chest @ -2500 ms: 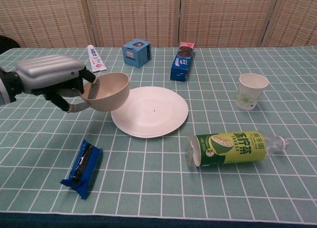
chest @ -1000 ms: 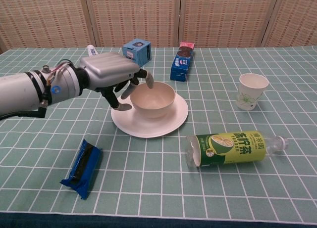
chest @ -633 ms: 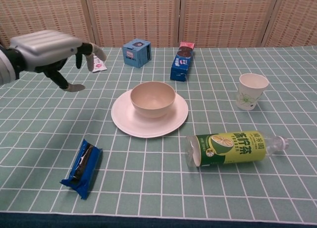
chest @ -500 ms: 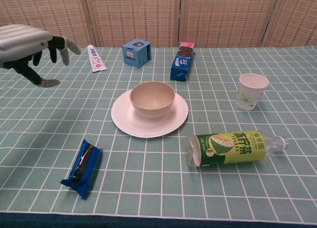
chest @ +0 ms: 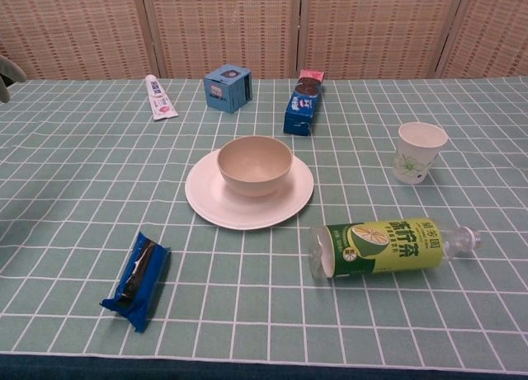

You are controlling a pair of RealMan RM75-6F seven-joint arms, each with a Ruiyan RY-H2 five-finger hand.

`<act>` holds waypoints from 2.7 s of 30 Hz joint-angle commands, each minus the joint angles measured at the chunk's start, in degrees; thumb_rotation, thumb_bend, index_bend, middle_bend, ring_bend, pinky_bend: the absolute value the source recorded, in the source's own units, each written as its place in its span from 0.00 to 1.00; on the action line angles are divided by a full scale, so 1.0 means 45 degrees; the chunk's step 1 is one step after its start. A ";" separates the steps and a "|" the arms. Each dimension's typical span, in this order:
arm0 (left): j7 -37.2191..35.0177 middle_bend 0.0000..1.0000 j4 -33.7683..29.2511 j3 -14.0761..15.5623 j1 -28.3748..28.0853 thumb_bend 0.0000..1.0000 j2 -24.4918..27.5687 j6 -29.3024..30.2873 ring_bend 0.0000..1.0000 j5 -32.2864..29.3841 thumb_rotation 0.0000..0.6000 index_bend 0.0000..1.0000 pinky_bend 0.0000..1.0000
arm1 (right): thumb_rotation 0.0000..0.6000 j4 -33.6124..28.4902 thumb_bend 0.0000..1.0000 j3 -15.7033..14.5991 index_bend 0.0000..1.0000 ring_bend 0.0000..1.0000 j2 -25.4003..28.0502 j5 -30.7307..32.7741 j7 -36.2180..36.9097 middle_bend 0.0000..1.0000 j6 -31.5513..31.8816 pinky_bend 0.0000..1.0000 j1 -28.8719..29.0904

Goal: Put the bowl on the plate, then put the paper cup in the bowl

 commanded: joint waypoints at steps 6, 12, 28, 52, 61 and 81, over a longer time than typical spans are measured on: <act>-0.0205 0.35 -0.0374 0.0113 0.0504 0.26 0.0348 0.0349 0.36 0.0337 1.00 0.22 0.50 | 1.00 0.1456 0.03 0.0509 0.00 0.17 -0.1754 0.1916 -0.1520 0.11 -0.3071 0.30 0.2595; -0.0092 0.34 -0.0601 0.0120 0.0737 0.26 0.0509 0.0397 0.36 0.0401 1.00 0.22 0.49 | 1.00 0.2991 0.02 0.0572 0.00 0.15 -0.3006 0.3190 -0.2116 0.08 -0.4370 0.30 0.3842; -0.0143 0.33 -0.0544 -0.0076 0.0989 0.26 0.0403 0.0210 0.36 0.0410 1.00 0.23 0.48 | 1.00 0.5281 0.06 -0.0062 0.00 0.15 -0.5050 0.4374 -0.2852 0.18 -0.5795 0.30 0.5564; -0.0349 0.33 -0.0287 -0.0325 0.1253 0.26 0.0400 0.0124 0.36 0.0479 1.00 0.22 0.48 | 1.00 0.4910 0.23 0.0004 0.18 0.25 -0.5129 0.3709 -0.1733 0.37 -0.5112 0.37 0.6043; -0.0222 0.33 -0.0475 -0.0387 0.1303 0.26 0.0506 0.0183 0.36 0.0607 1.00 0.22 0.48 | 1.00 0.3333 0.23 0.0745 0.19 0.25 -0.4776 0.3289 -0.1904 0.37 -0.5225 0.37 0.7198; -0.0239 0.33 -0.0659 -0.0406 0.1568 0.26 0.0687 0.0304 0.36 0.0665 1.00 0.22 0.48 | 1.00 0.4649 0.23 0.0875 0.19 0.25 -0.7239 0.5373 -0.3959 0.36 -0.6195 0.37 1.0411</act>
